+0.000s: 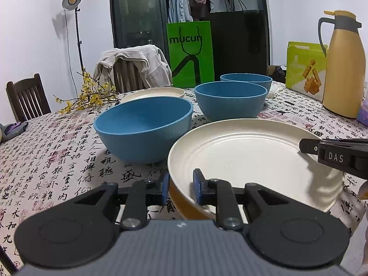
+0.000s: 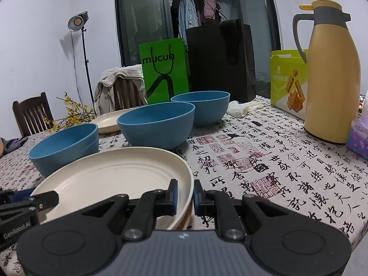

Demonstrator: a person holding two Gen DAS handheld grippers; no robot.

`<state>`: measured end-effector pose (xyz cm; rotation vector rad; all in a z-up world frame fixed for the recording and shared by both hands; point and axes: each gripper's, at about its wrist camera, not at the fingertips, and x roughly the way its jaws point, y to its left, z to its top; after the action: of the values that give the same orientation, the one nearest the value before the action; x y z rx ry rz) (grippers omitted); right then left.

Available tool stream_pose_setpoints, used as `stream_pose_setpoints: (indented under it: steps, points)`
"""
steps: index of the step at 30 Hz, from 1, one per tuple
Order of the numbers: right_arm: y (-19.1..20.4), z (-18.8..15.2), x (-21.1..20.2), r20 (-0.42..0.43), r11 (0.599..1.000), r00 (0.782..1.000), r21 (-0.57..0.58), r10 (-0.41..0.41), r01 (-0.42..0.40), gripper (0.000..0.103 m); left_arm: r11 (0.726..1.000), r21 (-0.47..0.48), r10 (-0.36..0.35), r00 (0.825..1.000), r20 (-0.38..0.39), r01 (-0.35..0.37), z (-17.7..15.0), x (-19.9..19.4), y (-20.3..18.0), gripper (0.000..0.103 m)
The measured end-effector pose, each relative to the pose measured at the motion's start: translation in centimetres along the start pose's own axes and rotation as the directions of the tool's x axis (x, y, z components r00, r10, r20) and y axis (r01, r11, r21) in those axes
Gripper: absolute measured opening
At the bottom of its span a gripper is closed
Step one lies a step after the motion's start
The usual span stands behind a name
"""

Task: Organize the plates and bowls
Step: 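Open both grippers and release the cream plate rim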

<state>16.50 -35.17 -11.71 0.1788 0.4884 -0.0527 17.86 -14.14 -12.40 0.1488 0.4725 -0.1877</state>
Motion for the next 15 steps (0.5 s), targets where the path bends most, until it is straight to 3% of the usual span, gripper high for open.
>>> stream_pose_setpoints:
  steps: [8,11,13,15]
  points:
    - [-0.5,-0.2,0.4,-0.011,0.999,0.999,0.016,0.036,-0.036,0.017,1.0,0.006,0.006,1.0,0.002,-0.006,-0.2,0.3,-0.2,0.029]
    - [-1.2,-0.1,0.2,0.004,0.997,0.998,0.047,0.069,-0.069,0.019,1.0,-0.014,-0.013,1.0,0.012,0.013,-0.1,0.1,0.2,0.042]
    - [-1.7,0.0,0.0,0.018,0.993,0.995,0.067,0.094,-0.095,0.039,1.0,-0.024,-0.01,0.999,0.036,0.011,0.0,-0.4,0.4,0.055]
    - [-2.0,0.2,-0.1,0.042,0.992,0.994,0.068,0.104,-0.107,0.057,0.999,-0.038,-0.021,0.998,0.058,0.023,0.1,-0.8,0.7,0.074]
